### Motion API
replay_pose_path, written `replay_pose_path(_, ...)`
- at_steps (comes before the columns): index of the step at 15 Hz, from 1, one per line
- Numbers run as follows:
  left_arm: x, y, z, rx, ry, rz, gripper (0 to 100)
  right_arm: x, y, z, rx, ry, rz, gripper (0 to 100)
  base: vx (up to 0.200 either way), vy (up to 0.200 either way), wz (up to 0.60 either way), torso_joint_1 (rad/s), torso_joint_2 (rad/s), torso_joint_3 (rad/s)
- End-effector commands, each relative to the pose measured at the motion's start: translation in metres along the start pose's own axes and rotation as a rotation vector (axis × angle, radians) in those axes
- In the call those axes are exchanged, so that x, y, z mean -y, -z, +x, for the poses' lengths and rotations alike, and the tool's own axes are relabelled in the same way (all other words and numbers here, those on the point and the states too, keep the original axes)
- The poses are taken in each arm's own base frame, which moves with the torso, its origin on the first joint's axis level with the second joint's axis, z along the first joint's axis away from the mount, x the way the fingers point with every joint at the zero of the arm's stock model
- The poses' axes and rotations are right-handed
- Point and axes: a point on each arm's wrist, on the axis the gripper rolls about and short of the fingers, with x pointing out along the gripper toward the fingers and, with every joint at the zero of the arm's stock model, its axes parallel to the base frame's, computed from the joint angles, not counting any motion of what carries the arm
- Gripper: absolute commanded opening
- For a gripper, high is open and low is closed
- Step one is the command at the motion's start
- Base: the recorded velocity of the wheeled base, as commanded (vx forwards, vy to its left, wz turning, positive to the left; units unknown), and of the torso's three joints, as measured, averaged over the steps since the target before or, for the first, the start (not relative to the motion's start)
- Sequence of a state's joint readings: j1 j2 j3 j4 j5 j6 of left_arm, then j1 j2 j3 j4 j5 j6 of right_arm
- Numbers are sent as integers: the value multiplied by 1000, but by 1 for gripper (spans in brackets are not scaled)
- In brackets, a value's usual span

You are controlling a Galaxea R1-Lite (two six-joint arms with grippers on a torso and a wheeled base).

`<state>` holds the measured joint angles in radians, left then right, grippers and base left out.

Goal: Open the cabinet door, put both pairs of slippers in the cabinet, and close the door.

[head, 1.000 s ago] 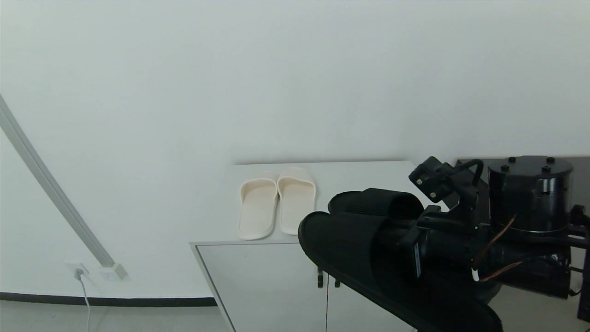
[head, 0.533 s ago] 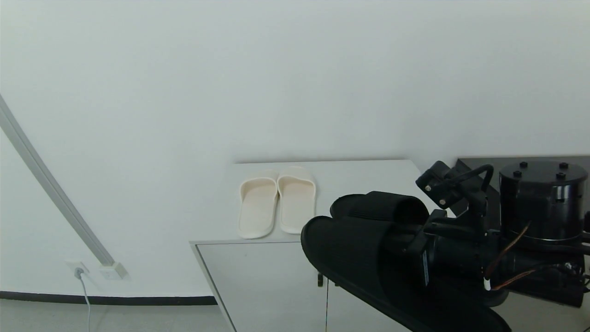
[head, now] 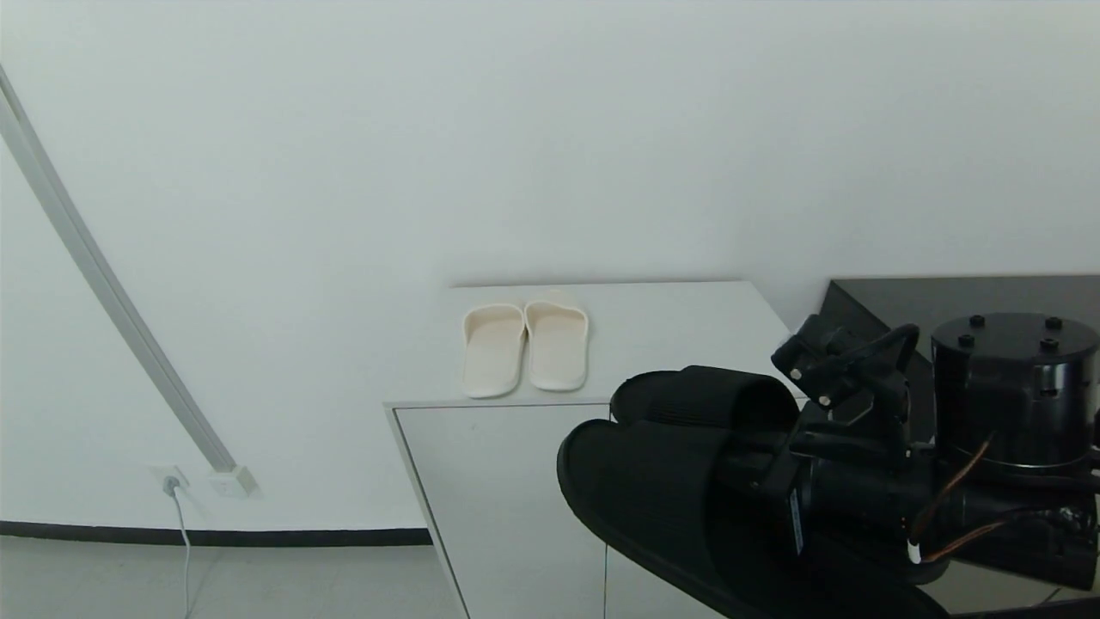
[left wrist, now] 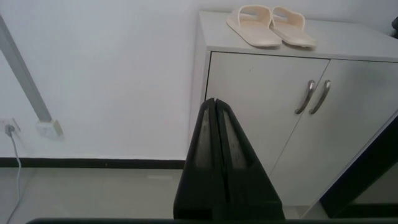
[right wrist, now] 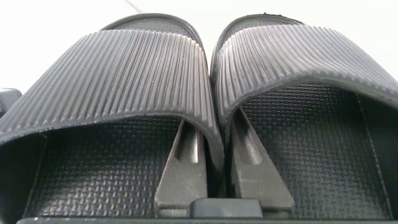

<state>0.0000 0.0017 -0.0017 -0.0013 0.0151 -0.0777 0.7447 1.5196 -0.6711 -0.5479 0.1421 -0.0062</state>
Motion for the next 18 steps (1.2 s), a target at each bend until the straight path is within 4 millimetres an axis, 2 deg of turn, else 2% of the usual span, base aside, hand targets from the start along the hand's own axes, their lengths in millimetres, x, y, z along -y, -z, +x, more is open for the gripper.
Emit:
replay_pose_path(1, 0, 0, 0, 0, 0, -1, 0, 0, 1, 1, -5, -1, 0, 0, 0, 0, 0, 0, 0, 0)
replay_pose_path(9, 0, 0, 0, 0, 0, 1, 0, 0, 2, 2, -8, -1, 1, 0, 0, 0, 0, 0, 0, 0)
replay_pose_path(15, 0, 0, 0, 1, -3, 1, 0, -1, 9, 7, -9, -7, -1, 0, 0, 0, 0, -189, 453, 246)
replay_pose_path(16, 0, 0, 0, 0, 1, 2, 100, -1, 9, 7, -9, -7, -1, 0, 0, 0, 0, -242, 559, 330)
replay_pose_path(18, 0, 0, 0, 0, 1, 6, 100, -1, 9, 6, -9, -9, -1, 0, 0, 0, 0, -229, 547, 327)
